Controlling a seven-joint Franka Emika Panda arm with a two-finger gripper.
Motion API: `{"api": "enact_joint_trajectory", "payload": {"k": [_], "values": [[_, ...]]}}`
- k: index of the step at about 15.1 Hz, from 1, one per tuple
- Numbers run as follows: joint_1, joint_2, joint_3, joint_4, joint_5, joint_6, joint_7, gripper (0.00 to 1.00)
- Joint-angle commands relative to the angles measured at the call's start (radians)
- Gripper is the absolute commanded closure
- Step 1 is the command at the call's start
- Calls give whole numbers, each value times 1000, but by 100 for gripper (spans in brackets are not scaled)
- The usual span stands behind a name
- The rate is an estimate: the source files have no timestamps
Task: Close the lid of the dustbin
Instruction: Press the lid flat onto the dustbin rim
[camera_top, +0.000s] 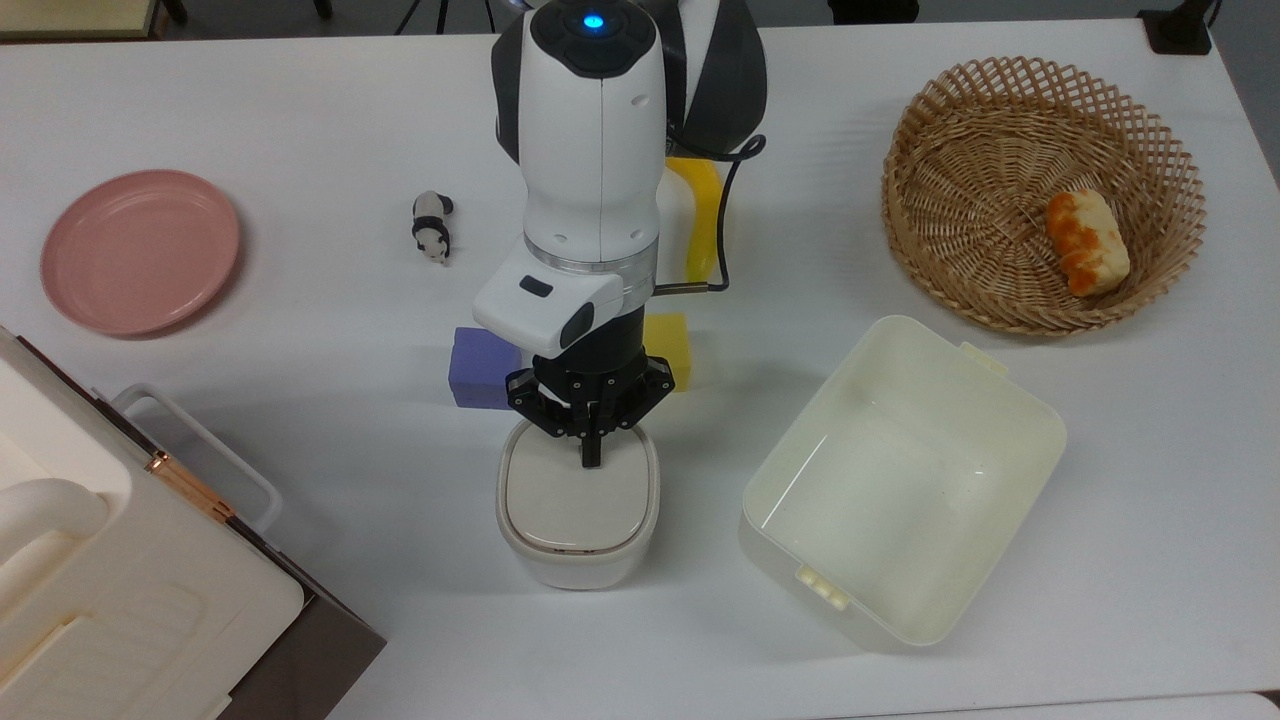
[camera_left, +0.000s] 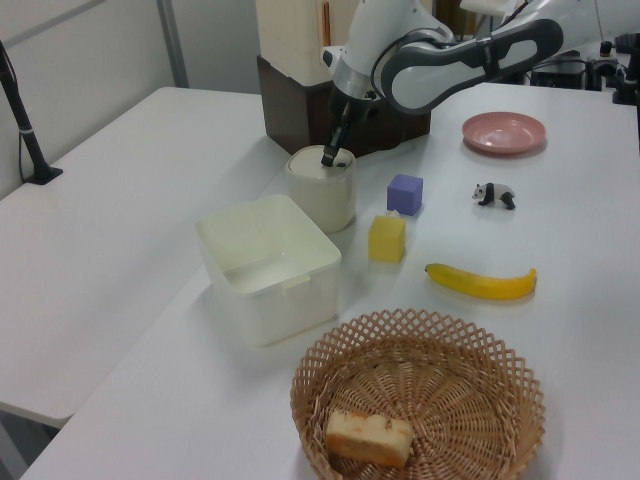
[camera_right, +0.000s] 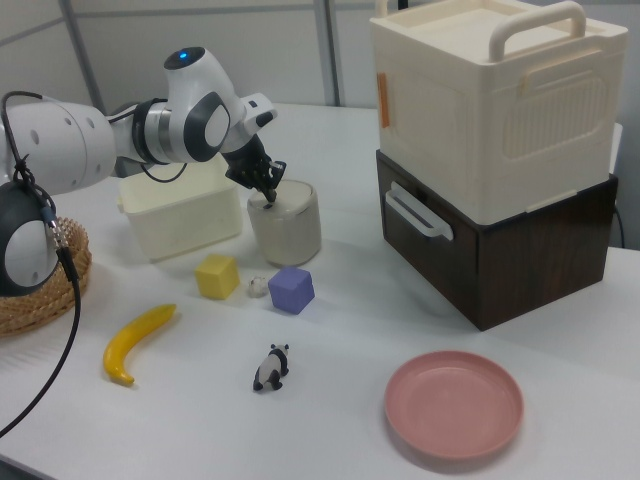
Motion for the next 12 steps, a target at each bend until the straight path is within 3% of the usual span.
{"api": "enact_joint_trajectory", "payload": {"k": [1,12], "values": [[7,0,-2,-38,-11,-15,2,100],[1,-144,-11,-30,3,-172,3,100]]}}
